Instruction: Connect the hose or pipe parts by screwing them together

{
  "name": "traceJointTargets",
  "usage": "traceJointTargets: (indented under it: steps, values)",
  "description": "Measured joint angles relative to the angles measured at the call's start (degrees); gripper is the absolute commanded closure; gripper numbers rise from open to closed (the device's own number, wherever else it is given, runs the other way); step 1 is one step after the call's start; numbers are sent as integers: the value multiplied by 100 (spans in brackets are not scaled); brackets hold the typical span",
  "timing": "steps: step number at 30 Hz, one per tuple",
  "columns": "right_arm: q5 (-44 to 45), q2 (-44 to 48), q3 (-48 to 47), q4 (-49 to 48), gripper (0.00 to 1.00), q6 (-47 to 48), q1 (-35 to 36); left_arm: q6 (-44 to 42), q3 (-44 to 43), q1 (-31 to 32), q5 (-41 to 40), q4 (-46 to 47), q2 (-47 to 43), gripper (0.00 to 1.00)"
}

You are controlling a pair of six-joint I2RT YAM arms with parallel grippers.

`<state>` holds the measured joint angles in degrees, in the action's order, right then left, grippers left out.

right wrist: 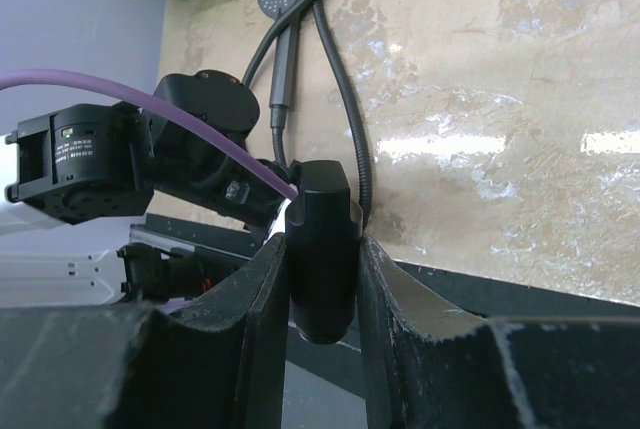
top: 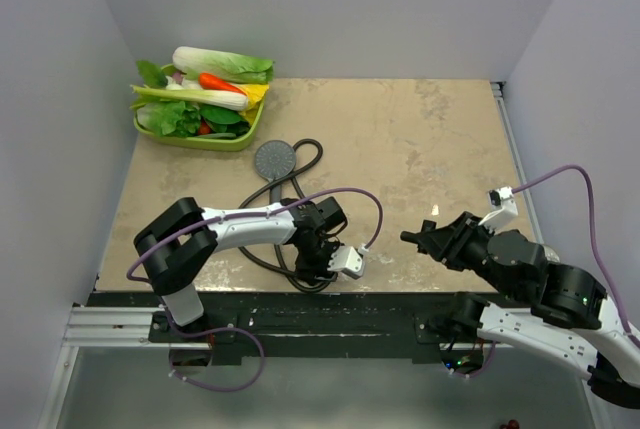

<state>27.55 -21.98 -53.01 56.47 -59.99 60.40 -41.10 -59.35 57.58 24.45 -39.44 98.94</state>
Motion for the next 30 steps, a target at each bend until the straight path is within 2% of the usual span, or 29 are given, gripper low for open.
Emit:
traceJointTargets:
  steps: [9,12,13,14,19,25,30]
  values:
    - [0,4,4,-2,100,-11,0,4,63,0,-90,179,-7,58]
    - [0,31,7,0,100,-11,0,4,85,2,-131,328,-7,71]
    - [0,31,7,0,100,-13,0,13,101,4,-153,389,-7,81]
    - [0,31,7,0,100,-13,0,15,111,7,-164,424,-9,85]
    - [2,26,7,0,100,-11,-4,59,232,13,-179,605,-105,100]
    - [2,9,7,-7,100,17,-4,-11,393,-46,-264,675,-297,100]
    - [-109,13,24,-299,100,474,-4,-396,334,-494,-361,-66,-844,100]
